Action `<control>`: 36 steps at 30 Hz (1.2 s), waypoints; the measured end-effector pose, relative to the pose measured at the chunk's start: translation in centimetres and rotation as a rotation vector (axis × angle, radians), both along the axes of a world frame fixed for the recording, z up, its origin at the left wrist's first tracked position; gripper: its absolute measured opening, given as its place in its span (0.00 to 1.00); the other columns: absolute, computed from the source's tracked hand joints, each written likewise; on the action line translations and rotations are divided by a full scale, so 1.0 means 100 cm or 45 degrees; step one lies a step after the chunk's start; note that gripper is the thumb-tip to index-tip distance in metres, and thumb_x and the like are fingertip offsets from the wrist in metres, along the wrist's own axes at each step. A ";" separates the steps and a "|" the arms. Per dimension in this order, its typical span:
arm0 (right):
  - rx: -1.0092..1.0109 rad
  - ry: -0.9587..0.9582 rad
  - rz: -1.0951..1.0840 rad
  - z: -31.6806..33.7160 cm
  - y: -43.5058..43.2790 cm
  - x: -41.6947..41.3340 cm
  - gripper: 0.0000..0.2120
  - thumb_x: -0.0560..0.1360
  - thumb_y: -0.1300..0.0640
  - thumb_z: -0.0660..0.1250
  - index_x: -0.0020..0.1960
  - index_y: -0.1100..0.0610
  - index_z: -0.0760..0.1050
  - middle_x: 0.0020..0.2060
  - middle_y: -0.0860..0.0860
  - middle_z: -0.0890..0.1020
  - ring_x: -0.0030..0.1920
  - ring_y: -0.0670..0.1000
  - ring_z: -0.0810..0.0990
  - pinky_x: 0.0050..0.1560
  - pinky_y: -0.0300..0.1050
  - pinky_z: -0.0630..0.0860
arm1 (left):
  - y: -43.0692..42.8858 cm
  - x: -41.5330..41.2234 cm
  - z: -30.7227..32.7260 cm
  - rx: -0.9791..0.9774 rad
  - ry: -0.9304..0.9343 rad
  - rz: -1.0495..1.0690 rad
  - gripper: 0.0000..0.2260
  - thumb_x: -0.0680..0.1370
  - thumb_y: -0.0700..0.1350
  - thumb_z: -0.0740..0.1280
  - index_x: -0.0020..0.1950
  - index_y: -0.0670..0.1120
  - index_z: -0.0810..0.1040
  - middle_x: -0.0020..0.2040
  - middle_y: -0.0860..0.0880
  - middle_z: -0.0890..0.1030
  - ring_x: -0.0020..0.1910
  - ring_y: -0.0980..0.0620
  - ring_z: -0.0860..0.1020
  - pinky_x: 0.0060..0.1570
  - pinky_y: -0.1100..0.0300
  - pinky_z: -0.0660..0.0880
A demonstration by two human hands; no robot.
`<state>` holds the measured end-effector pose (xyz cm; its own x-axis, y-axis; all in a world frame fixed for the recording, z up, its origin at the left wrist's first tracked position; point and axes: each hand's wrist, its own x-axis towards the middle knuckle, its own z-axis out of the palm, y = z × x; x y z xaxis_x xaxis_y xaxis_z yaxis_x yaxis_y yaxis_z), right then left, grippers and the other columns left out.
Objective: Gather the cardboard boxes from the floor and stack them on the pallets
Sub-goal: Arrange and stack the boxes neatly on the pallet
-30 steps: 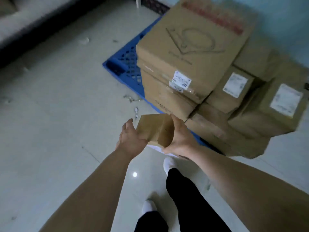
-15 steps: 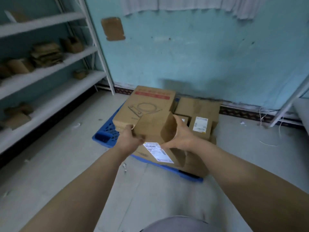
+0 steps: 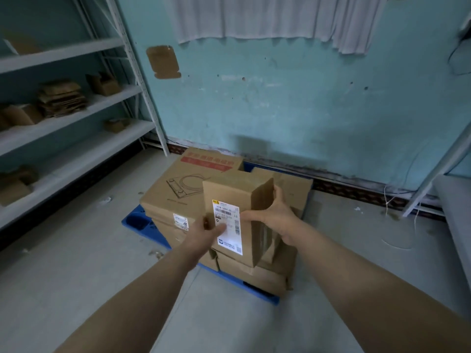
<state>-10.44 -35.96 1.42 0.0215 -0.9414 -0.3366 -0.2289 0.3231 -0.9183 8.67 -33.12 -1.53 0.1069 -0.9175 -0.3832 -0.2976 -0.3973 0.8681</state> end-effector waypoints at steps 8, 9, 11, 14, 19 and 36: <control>0.529 -0.495 -0.097 -0.033 -0.038 -0.009 0.30 0.64 0.47 0.78 0.62 0.52 0.74 0.54 0.53 0.81 0.55 0.54 0.78 0.64 0.59 0.72 | -0.038 0.010 -0.013 0.166 0.024 0.089 0.25 0.72 0.55 0.74 0.61 0.46 0.68 0.54 0.45 0.82 0.51 0.47 0.82 0.52 0.49 0.79; 0.550 -0.528 -0.110 -0.036 -0.043 -0.005 0.28 0.64 0.46 0.78 0.61 0.53 0.75 0.54 0.53 0.81 0.56 0.54 0.78 0.63 0.57 0.72 | -0.049 0.017 -0.012 0.185 -0.001 0.073 0.26 0.71 0.56 0.74 0.61 0.46 0.68 0.54 0.45 0.82 0.51 0.46 0.82 0.54 0.47 0.79; 0.574 -0.564 -0.127 -0.041 -0.055 0.004 0.28 0.65 0.45 0.77 0.61 0.54 0.74 0.54 0.54 0.81 0.57 0.55 0.78 0.62 0.56 0.73 | -0.070 0.027 -0.012 0.228 -0.055 0.030 0.28 0.71 0.59 0.73 0.62 0.46 0.67 0.51 0.45 0.83 0.50 0.46 0.82 0.55 0.46 0.79; 0.587 -0.574 -0.177 -0.041 -0.073 0.012 0.26 0.68 0.41 0.74 0.60 0.53 0.75 0.51 0.54 0.81 0.53 0.53 0.79 0.53 0.51 0.77 | -0.099 0.029 -0.012 0.230 -0.105 -0.045 0.28 0.73 0.60 0.71 0.63 0.45 0.66 0.49 0.45 0.84 0.47 0.47 0.82 0.49 0.49 0.80; 0.604 -0.502 -0.204 -0.039 -0.116 0.006 0.19 0.72 0.38 0.70 0.53 0.51 0.76 0.47 0.51 0.81 0.47 0.52 0.78 0.52 0.53 0.71 | -0.152 0.002 -0.013 0.153 -0.042 -0.068 0.23 0.76 0.55 0.69 0.62 0.40 0.69 0.50 0.45 0.82 0.41 0.53 0.80 0.34 0.60 0.74; 0.781 -0.449 -0.026 -0.083 -0.352 -0.072 0.18 0.72 0.52 0.74 0.58 0.53 0.72 0.45 0.52 0.78 0.44 0.53 0.76 0.50 0.59 0.72 | -0.346 -0.085 -0.047 0.186 -0.459 0.178 0.17 0.80 0.48 0.62 0.69 0.49 0.71 0.61 0.46 0.77 0.59 0.45 0.76 0.58 0.54 0.73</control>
<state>-17.62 -71.18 -6.86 0.2113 -0.5854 -0.7827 0.0598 0.8071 -0.5874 0.16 -67.74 -6.25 0.3778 -0.8232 -0.4239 -0.5068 -0.5670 0.6494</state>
